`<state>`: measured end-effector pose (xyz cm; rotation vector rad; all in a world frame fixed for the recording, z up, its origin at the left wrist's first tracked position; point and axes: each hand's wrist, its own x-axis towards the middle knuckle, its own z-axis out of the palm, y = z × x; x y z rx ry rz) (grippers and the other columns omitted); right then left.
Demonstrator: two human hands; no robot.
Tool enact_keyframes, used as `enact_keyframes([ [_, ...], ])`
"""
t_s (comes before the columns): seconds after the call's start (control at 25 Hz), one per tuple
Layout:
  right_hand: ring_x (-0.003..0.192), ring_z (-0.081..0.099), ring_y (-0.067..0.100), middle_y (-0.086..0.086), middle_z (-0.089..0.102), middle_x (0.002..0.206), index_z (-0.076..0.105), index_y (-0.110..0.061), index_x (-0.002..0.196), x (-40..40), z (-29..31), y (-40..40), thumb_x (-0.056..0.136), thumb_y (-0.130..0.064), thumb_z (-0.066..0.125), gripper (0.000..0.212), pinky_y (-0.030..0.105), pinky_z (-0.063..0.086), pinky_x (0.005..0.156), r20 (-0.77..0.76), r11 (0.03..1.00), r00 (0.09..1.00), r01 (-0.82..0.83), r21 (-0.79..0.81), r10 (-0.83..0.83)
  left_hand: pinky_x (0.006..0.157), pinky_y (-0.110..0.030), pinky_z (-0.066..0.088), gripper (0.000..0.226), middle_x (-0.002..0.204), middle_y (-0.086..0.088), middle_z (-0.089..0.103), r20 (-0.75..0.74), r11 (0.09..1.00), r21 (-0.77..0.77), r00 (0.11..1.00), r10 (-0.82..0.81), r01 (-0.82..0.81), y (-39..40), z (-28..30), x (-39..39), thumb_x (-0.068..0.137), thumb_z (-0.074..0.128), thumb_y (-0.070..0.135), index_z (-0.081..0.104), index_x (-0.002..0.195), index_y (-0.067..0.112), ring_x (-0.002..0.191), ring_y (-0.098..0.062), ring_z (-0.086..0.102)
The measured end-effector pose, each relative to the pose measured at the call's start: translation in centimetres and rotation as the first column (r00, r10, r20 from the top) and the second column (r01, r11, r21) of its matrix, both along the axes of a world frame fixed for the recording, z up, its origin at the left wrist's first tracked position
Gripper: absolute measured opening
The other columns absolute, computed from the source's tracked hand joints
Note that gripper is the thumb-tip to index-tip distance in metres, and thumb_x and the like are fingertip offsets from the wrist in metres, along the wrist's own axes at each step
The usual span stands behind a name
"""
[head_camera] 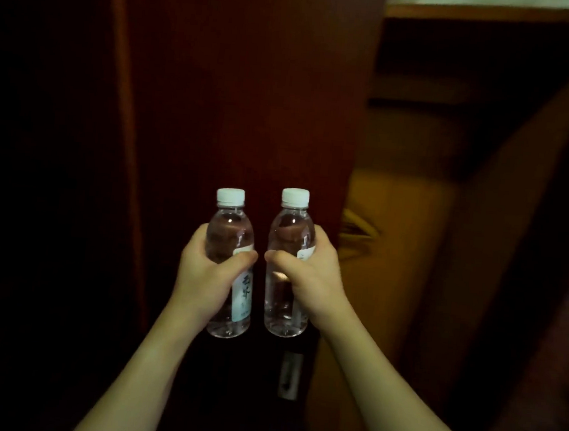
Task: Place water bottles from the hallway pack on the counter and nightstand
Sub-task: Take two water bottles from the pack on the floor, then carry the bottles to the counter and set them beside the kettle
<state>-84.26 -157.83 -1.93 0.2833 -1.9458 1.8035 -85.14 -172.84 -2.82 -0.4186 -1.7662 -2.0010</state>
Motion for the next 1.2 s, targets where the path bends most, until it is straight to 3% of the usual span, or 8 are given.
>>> enact_keyframes([
  [0.12, 0.078, 0.069, 0.012, 0.000, 0.069, 0.088, 0.060, -0.019, 0.097, 4.3, 0.1, 7.1, 0.056, -0.024, 0.079, 0.045, 0.026, 0.055, 0.065, 0.023, 0.970, 0.970, 0.243, -0.020, -0.243, 0.062, -0.023, 0.050, 0.027, 0.076, 0.001, 0.066, -0.013, 0.971, -0.034, 0.971, -0.239, 0.238, 6.7, 0.3, -0.1, 0.072, 0.078, 0.002, 0.061, 0.085, 0.018, 0.061, 0.002, 0.063],
  [0.24, 0.071, 0.065, 0.010, 0.000, 0.067, 0.084, 0.061, -0.013, 0.096, 11.6, 0.0, 13.4, 0.052, -0.023, 0.076, 0.047, 0.024, 0.053, 0.063, 0.014, 0.864, 0.866, 0.500, -0.058, -0.500, 0.065, -0.027, 0.053, 0.030, 0.082, -0.001, 0.069, -0.018, 0.863, -0.097, 0.866, -0.499, 0.496, 14.5, 0.6, 2.6, 0.073, 0.078, 0.000, 0.063, 0.091, 0.019, 0.067, -0.003, 0.067],
  [0.4, 0.066, 0.061, 0.011, 0.000, 0.066, 0.076, 0.063, -0.007, 0.092, 23.9, -0.4, 20.2, 0.056, -0.011, 0.071, 0.037, 0.028, 0.052, 0.063, -0.015, 0.637, 0.637, 0.769, -0.053, -0.770, 0.061, -0.019, 0.053, 0.042, 0.083, 0.001, 0.070, -0.013, 0.695, -0.092, 0.697, -0.717, 0.713, 24.8, 1.0, 10.6, 0.060, 0.074, 0.018, 0.062, 0.100, 0.014, 0.067, -0.002, 0.067],
  [0.52, 0.059, 0.057, 0.013, 0.001, 0.062, 0.070, 0.062, -0.007, 0.089, 33.3, -0.2, 24.0, 0.057, -0.009, 0.072, 0.034, 0.029, 0.048, 0.055, -0.008, 0.457, 0.459, 0.883, -0.102, -0.888, 0.064, -0.023, 0.051, 0.046, 0.084, 0.004, 0.070, 0.009, 0.545, -0.126, 0.550, -0.835, 0.829, 31.9, 0.9, 18.0, 0.061, 0.078, 0.024, 0.061, 0.104, 0.018, 0.065, -0.001, 0.066],
  [0.64, 0.060, 0.062, 0.009, 0.006, 0.064, 0.076, 0.062, 0.001, 0.096, 42.7, 0.8, 26.7, 0.056, -0.006, 0.068, 0.041, 0.023, 0.052, 0.050, -0.010, 0.291, 0.291, 0.951, -0.105, -0.957, 0.068, -0.028, 0.053, 0.047, 0.086, 0.006, 0.071, 0.038, 0.378, -0.145, 0.387, -0.921, 0.915, 38.8, 0.8, 26.4, 0.067, 0.083, 0.022, 0.060, 0.108, 0.020, 0.065, 0.000, 0.066],
  [0.76, 0.062, 0.065, 0.004, -0.007, 0.068, 0.072, 0.062, -0.009, 0.092, 50.0, 1.6, 29.5, 0.057, -0.007, 0.069, 0.036, 0.023, 0.055, 0.053, -0.019, 0.165, 0.164, 0.984, -0.060, -0.986, 0.067, -0.030, 0.054, 0.045, 0.089, 0.003, 0.071, 0.049, 0.256, -0.160, 0.267, -0.963, 0.953, 44.4, 1.0, 33.7, 0.071, 0.082, 0.020, 0.059, 0.110, 0.022, 0.072, -0.008, 0.070],
  [0.96, 0.076, 0.067, 0.012, -0.001, 0.065, 0.089, 0.058, -0.023, 0.091, 57.2, 1.6, 35.7, 0.077, 0.004, 0.071, 0.033, 0.018, 0.054, 0.053, -0.037, 0.054, 0.053, 0.998, -0.041, -0.998, 0.073, -0.037, 0.057, 0.049, 0.092, 0.005, 0.068, 0.024, 0.207, -0.198, 0.216, -0.976, 0.958, 52.0, 1.6, 41.4, 0.077, 0.079, 0.022, 0.052, 0.118, 0.025, 0.081, -0.014, 0.067],
  [1.2, 0.079, 0.066, 0.014, -0.006, 0.063, 0.091, 0.056, -0.031, 0.089, 60.0, 0.6, 45.5, 0.081, -0.002, 0.073, 0.035, 0.015, 0.054, 0.054, -0.049, -0.003, -0.005, 0.999, -0.039, -0.999, 0.072, -0.036, 0.059, 0.052, 0.099, 0.001, 0.067, 0.053, 0.152, -0.203, 0.166, -0.985, 0.967, 62.6, 1.3, 44.9, 0.079, 0.078, 0.024, 0.049, 0.121, 0.024, 0.081, -0.011, 0.066],
])
